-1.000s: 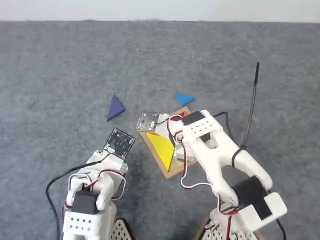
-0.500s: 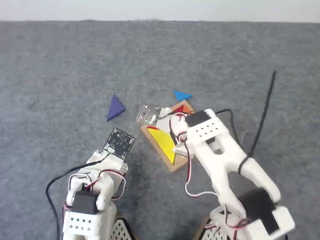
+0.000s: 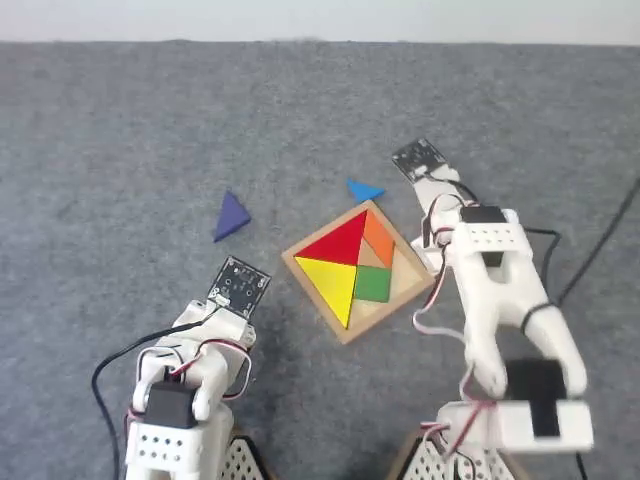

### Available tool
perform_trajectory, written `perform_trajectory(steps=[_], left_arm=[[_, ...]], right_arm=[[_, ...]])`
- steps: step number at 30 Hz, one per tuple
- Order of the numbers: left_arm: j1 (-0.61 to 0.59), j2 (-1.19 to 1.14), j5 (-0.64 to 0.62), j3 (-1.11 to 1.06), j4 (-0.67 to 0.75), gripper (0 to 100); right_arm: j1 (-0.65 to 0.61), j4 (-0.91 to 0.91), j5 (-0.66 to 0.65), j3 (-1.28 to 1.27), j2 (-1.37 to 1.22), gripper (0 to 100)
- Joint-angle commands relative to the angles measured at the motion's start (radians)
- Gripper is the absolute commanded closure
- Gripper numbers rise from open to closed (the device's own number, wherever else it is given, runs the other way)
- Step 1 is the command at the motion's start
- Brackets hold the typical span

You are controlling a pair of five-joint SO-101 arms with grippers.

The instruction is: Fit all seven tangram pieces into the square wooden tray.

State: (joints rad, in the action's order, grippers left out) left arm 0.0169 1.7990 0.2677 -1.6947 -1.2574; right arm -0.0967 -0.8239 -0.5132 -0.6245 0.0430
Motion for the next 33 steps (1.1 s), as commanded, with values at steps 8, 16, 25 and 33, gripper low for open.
perform_trajectory(steps=[8,16,25,33], left_arm=[[0.000,0.017,0.015,0.010,0.002,98],[0.000,0.017,0.015,0.010,0.002,98],[0.000,0.017,0.015,0.010,0.002,98],[0.000,0.017,0.015,0.010,0.002,98]], right_arm=[[-0.028,-0.064,-0.023,0.046,-0.090,71.4],[-0.122,-0.035,-0.038,-0.184,0.111,71.3],[-0.119,-0.159,0.029,-0.173,0.329,71.3],[-0.143,-0.320,0.040,0.261,0.174,71.3]])
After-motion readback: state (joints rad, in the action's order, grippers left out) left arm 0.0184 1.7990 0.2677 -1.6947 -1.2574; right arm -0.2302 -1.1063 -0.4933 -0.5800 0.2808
